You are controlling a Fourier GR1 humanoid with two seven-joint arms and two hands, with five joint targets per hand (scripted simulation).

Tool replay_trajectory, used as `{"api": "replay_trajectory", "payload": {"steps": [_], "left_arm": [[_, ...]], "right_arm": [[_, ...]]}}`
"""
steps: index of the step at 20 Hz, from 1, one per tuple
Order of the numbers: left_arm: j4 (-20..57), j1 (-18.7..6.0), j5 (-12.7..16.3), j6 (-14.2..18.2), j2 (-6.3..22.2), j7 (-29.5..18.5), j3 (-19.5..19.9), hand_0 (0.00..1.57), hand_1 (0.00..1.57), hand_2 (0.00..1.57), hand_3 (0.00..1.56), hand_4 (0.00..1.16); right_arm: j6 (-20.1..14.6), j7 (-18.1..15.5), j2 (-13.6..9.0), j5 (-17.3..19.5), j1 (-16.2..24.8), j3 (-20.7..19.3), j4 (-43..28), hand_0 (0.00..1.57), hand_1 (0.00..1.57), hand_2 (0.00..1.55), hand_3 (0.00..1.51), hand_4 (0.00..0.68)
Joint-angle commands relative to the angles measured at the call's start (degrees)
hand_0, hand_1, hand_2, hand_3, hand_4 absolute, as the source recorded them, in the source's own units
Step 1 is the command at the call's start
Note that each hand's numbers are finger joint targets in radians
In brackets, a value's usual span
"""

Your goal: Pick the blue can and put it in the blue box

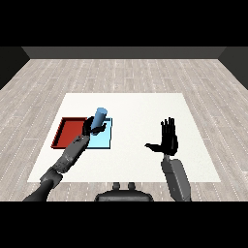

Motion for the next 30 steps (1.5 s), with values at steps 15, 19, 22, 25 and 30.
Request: {"api": "replay_trajectory", "payload": {"steps": [15, 19, 22, 25, 30], "left_arm": [[31.9, -8.1, -1.9, -1.6, -6.8, 15.0, 4.3, 1.45, 1.45, 1.28, 0.0, 0.61], [34.4, -9.7, -4.0, -5.5, -6.9, 16.2, 3.2, 0.0, 0.0, 0.0, 0.0, 0.0], [34.4, -11.0, -4.4, -3.6, -7.7, 16.2, 3.8, 0.0, 0.0, 0.0, 0.0, 0.0], [34.5, -10.6, -5.2, -0.9, -8.5, 15.6, 3.7, 0.0, 0.0, 0.0, 0.0, 0.0], [24.9, -6.6, 0.0, 1.6, -6.4, -3.3, 9.5, 0.0, 0.0, 0.0, 0.0, 0.0]], "right_arm": [[4.1, -4.1, -0.7, -1.2, 0.4, -4.7, 7.8, 0.0, 0.0, 0.0, 0.0, 0.0], [4.9, -1.8, -2.0, -2.5, -1.3, -5.8, 6.6, 0.0, 0.0, 0.0, 0.0, 0.0], [1.3, -3.4, 2.1, 0.7, -5.4, -3.5, 10.1, 0.0, 0.0, 0.0, 0.0, 0.0], [5.0, -4.4, 0.1, -1.1, -2.1, -5.1, 9.1, 0.0, 0.0, 0.0, 0.0, 0.0], [4.8, -2.3, 0.1, -1.3, -4.2, -4.8, 9.7, 0.0, 0.0, 0.0, 0.0, 0.0]]}}
